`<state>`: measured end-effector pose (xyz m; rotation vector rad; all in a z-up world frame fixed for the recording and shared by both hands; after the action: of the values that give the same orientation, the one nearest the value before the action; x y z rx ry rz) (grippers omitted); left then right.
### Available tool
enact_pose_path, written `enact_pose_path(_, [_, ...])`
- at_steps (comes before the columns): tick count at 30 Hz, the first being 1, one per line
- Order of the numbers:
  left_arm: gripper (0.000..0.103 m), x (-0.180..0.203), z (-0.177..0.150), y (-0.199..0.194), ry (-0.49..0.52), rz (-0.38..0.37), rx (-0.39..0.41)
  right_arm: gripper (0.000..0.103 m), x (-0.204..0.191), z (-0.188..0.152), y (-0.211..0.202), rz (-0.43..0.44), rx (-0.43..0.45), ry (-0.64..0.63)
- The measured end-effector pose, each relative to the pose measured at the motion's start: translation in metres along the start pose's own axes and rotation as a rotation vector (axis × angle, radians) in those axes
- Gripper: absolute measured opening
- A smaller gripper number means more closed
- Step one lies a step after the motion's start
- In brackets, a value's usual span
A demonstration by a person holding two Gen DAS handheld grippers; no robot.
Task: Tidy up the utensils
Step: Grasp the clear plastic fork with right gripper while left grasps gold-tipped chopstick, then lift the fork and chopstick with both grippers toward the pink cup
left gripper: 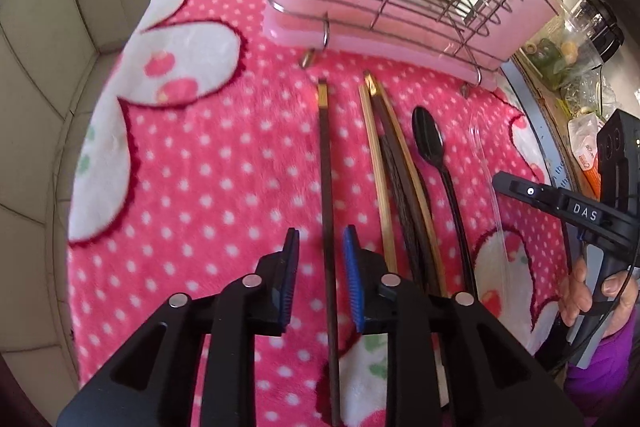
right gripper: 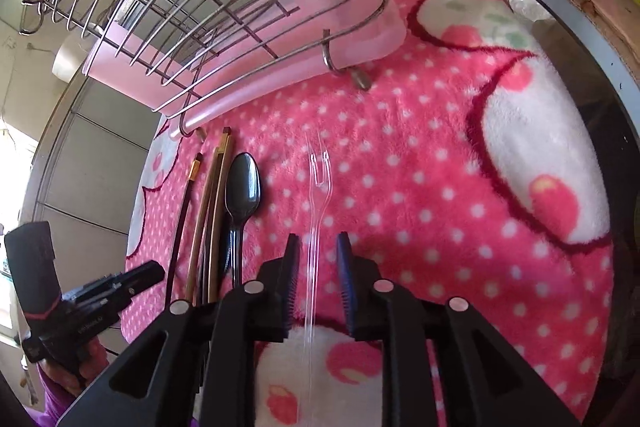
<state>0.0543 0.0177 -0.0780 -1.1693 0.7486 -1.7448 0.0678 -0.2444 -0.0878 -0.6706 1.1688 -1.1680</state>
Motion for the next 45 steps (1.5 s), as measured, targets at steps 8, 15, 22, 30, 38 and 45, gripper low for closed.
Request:
enact_pose_path(8, [0.024,0.015,0.050,0.013,0.036,0.020,-0.046,0.022,-0.001,0.018,-0.001,-0.004,-0.031,-0.027])
enact_pose_path(15, [0.024,0.008,0.075,0.047,0.025,0.037,-0.171,0.021,-0.014,0.024,0.016,-0.014,-0.125,-0.081])
enact_pose_path(22, [0.014,0.003,0.081,0.060,0.015,0.052,-0.194,0.010,-0.027,0.026,0.029,-0.050,-0.156,-0.130])
enact_pose_path(30, [0.006,0.003,0.065,0.016,0.048,0.031,-0.080,0.006,-0.020,0.018,0.011,0.005,-0.046,-0.093])
enact_pose_path(38, [0.006,0.014,0.047,-0.080,0.111,-0.031,0.215,0.005,-0.018,0.008,-0.060,0.042,0.244,-0.095])
enact_pose_path(45, [0.005,0.029,0.056,-0.146,0.120,-0.061,0.467,0.005,-0.023,0.014,-0.116,0.069,0.464,-0.087])
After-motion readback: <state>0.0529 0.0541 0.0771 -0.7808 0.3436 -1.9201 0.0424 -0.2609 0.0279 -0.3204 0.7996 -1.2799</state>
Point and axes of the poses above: each gripper's, at about its wrist camera, not at the fingertips, and y roughly the way its jaws point, x to its right, z to its top, the point moved 1 cm from there along y, roughly the way its jaws point, and after that the axes turned 12 degrees about -z, right-handed, at the moved point
